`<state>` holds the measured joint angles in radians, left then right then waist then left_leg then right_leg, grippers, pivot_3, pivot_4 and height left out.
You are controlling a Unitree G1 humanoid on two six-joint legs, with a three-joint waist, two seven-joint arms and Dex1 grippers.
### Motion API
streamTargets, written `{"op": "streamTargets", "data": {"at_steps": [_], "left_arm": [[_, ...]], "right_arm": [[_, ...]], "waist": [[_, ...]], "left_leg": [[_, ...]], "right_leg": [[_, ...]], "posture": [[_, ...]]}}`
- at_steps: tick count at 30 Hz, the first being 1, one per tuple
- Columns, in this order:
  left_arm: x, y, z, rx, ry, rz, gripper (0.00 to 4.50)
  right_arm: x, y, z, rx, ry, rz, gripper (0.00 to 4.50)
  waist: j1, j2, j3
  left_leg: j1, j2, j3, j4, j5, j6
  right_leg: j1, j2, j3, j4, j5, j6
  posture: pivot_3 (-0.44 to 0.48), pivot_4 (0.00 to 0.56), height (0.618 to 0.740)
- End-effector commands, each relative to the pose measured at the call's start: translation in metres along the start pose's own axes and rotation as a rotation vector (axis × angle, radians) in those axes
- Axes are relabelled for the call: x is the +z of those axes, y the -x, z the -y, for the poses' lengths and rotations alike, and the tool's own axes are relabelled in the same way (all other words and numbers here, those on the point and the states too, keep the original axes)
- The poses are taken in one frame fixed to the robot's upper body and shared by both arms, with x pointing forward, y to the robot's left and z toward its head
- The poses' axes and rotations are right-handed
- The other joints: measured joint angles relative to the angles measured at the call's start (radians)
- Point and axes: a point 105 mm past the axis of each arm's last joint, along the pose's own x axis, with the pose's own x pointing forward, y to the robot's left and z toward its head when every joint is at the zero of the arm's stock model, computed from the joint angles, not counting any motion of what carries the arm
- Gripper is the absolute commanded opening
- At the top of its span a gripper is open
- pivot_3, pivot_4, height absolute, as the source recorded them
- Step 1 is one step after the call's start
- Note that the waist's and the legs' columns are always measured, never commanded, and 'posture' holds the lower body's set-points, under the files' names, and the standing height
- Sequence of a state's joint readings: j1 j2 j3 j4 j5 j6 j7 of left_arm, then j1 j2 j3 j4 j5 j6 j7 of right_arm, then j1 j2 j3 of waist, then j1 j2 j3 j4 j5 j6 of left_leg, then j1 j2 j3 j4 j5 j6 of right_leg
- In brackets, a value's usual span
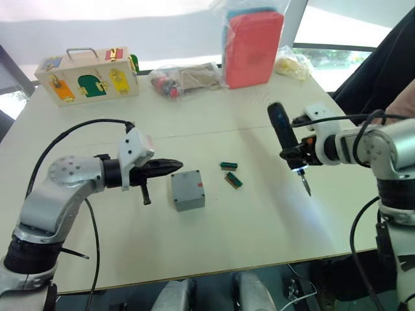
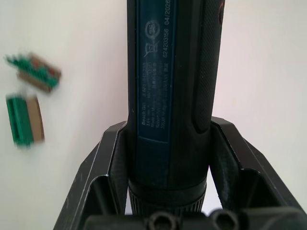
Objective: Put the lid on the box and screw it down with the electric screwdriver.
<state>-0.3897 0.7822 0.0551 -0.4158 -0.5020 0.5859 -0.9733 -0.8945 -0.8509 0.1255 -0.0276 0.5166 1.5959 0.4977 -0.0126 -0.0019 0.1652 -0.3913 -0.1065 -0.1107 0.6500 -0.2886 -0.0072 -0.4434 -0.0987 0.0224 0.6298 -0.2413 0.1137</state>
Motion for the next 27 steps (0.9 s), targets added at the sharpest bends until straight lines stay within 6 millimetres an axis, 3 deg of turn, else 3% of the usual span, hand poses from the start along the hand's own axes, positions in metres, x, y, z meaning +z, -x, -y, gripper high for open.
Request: {"op": "streamTargets", "data": {"at_steps": [1,5,11,13,17,18,23,27], "left_arm": [[0.013,0.005,0.002,0.012,-0.035,0.029,0.00],[0.013,0.005,0.005,0.009,-0.026,0.029,0.00],[0.010,0.004,0.007,0.004,-0.020,0.021,0.00],[0.007,0.005,0.008,0.008,-0.007,0.008,0.00],[0.004,0.007,0.008,0.016,0.003,-0.005,0.00],[0.002,0.007,0.008,0.020,0.003,-0.014,0.00],[-0.005,0.022,0.000,0.086,0.011,-0.079,0.00],[-0.008,0.041,-0.003,0.127,0.033,-0.126,0.00]], "right_arm": [[0.000,0.001,0.009,-0.020,-0.032,-0.050,1.88],[-0.004,-0.008,0.011,-0.019,-0.064,-0.099,1.88],[-0.026,-0.041,0.011,-0.026,-0.119,-0.211,1.88],[-0.024,-0.043,0.012,-0.027,-0.124,-0.206,2.86],[-0.018,-0.041,0.012,-0.029,-0.112,-0.186,4.19],[-0.015,-0.038,0.014,-0.034,-0.098,-0.171,4.46],[0.032,0.006,0.011,-0.029,0.220,0.083,4.46],[0.049,0.043,-0.008,0.107,0.393,0.232,4.46]], "waist": [[0.000,0.000,0.000],[0.000,0.000,0.001],[-0.003,-0.002,0.000],[-0.004,-0.004,-0.001],[-0.001,-0.004,-0.001],[0.001,-0.004,-0.001],[0.002,0.000,0.002],[-0.004,0.001,0.004]], "left_leg": [[0.000,0.000,0.000,0.000,0.000,0.000],[0.000,0.000,0.000,0.001,0.000,0.000],[0.000,0.000,0.000,0.001,0.000,-0.001],[0.000,0.001,0.000,0.003,0.000,-0.001],[0.001,0.000,0.000,0.005,-0.001,0.002],[0.001,0.000,0.000,0.006,-0.002,0.004],[-0.003,-0.001,0.000,0.009,-0.001,0.001],[-0.003,0.000,0.000,0.009,-0.001,0.002]], "right_leg": [[0.000,0.000,0.000,0.000,0.000,0.000],[0.000,0.000,0.000,0.000,0.001,0.000],[0.000,0.001,0.000,0.001,0.001,-0.001],[0.001,0.001,-0.001,0.001,0.002,-0.002],[0.003,0.002,-0.001,0.000,0.006,-0.002],[0.003,0.002,-0.001,0.000,0.007,-0.002],[0.001,0.002,-0.002,0.000,0.007,-0.001],[0.000,0.002,-0.002,-0.001,0.006,-0.001]], "posture": [[0.000,0.150,0.740],[0.000,0.150,0.740],[0.000,0.150,0.740],[0.000,0.150,0.740],[0.000,0.150,0.740],[0.000,0.150,0.740],[0.000,0.150,0.740],[0.000,0.150,0.740]]}}
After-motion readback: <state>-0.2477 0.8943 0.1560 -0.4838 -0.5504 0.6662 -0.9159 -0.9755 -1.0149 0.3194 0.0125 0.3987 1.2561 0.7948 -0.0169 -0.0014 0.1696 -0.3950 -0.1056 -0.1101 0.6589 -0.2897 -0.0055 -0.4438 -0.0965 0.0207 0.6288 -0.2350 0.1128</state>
